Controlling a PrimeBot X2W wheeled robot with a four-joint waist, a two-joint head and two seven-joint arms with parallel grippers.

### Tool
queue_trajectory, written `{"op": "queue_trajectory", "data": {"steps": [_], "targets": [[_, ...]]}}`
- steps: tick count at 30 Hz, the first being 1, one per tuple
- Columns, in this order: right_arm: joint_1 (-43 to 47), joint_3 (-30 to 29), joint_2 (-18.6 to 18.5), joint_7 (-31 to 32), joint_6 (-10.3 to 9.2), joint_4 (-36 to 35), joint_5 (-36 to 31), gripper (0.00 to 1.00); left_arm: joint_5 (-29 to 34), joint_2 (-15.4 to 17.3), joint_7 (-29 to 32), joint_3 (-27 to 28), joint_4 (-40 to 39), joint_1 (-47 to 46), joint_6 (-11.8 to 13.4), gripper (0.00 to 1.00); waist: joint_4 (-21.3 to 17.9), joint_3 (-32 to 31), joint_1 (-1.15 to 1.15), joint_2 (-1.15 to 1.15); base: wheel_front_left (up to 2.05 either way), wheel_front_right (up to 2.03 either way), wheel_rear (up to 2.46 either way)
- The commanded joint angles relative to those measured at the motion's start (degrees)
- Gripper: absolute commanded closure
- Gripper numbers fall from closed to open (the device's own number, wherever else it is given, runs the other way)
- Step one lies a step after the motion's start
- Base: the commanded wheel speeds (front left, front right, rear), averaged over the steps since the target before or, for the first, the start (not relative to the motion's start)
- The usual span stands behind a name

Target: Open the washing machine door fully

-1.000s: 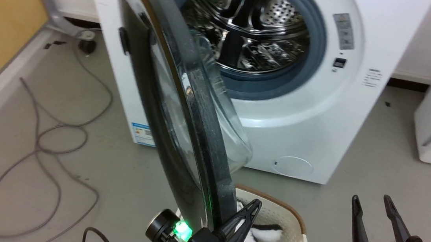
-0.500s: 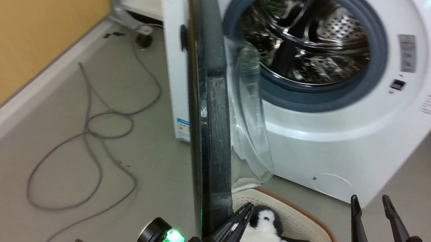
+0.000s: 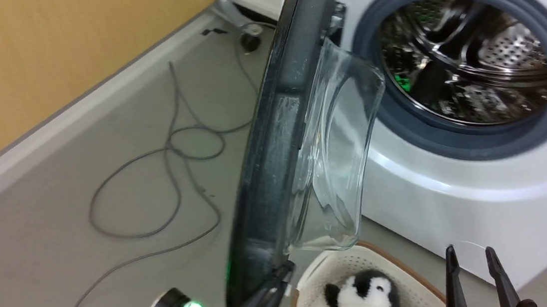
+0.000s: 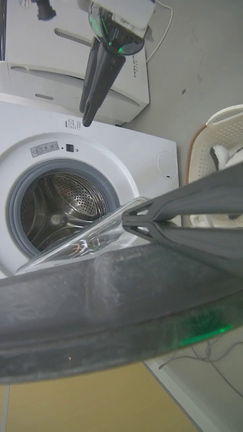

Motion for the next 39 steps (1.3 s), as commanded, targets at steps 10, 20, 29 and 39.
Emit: {"op": "queue_trajectory", "data": {"steps": [10,20,29,39], "targets": [[-1.2,1.2,0.2,-0.2,0.05,0.2,-0.1,0.00,-0.9,2.4,-0.2,5.2,-1.8,2.8,3.6,1.00,2.6,1.8,0.00,0.00,0.00,0.00,0.00],[-2.3,1.4,0.2,-0.2,0.05,0.2,-1.3,0.00,-2.6,4.9,-0.2,13.6,-3.3,3.3,7.1,1.00,3.0,4.2,0.00,0.00,0.00,0.00,0.00],[-3.5,1.2,0.2,-0.2,0.05,0.0,-3.4,0.00,-6.8,4.6,-0.2,23.5,0.6,-1.1,7.7,1.00,3.4,7.4,0.00,0.00,0.00,0.00,0.00],[-5.1,0.9,0.2,-0.2,0.05,-0.2,-6.0,0.00,-8.4,2.1,-0.2,34.0,6.4,-9.6,6.7,1.00,2.1,11.0,0.00,0.00,0.00,0.00,0.00]]}}
